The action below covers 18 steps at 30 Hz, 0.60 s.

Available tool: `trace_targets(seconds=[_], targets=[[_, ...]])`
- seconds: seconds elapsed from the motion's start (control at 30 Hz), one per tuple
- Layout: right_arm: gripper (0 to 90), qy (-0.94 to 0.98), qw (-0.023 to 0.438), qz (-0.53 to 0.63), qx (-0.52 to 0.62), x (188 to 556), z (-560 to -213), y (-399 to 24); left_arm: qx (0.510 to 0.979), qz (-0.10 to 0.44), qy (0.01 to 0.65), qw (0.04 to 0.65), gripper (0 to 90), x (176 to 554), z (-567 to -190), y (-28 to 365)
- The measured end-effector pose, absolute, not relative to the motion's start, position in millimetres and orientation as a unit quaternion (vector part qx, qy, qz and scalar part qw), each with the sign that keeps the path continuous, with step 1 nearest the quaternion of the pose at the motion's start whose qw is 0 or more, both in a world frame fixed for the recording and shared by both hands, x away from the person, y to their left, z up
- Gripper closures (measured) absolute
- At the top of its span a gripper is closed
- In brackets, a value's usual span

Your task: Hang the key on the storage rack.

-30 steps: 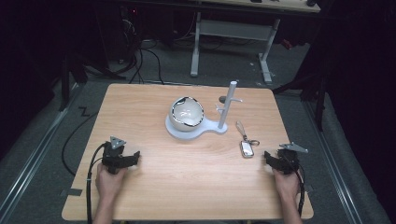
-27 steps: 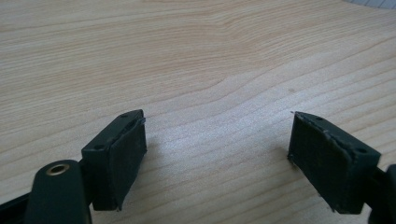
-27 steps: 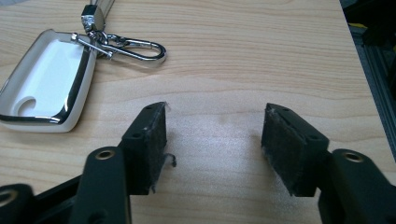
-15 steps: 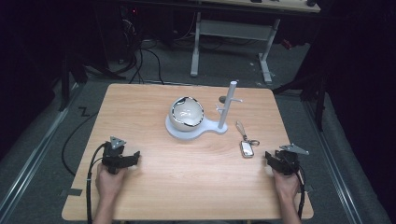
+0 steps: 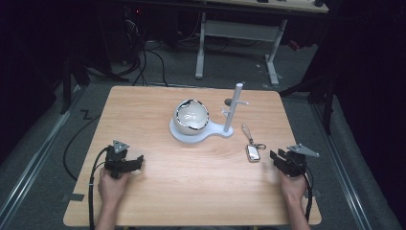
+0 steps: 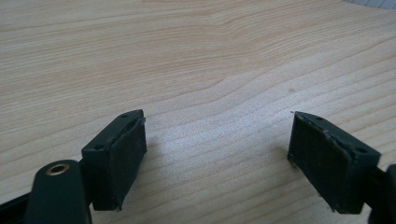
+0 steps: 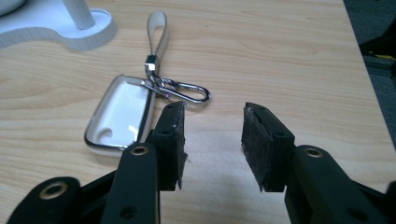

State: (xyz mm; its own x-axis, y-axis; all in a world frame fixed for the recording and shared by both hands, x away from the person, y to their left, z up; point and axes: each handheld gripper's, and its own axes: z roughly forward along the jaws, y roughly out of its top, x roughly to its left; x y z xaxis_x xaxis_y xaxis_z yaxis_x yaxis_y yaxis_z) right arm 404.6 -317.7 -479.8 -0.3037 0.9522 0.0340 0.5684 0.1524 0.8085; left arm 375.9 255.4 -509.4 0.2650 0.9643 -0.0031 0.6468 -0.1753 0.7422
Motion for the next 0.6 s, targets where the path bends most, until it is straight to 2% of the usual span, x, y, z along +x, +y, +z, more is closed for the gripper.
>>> trace_targets(seconds=[0.6], targets=[[60.8,0.741,0.240,0.369,0.507,441,-467,-285,0.726,0.245,0.555,0.324,19.6,376,-509,255]])
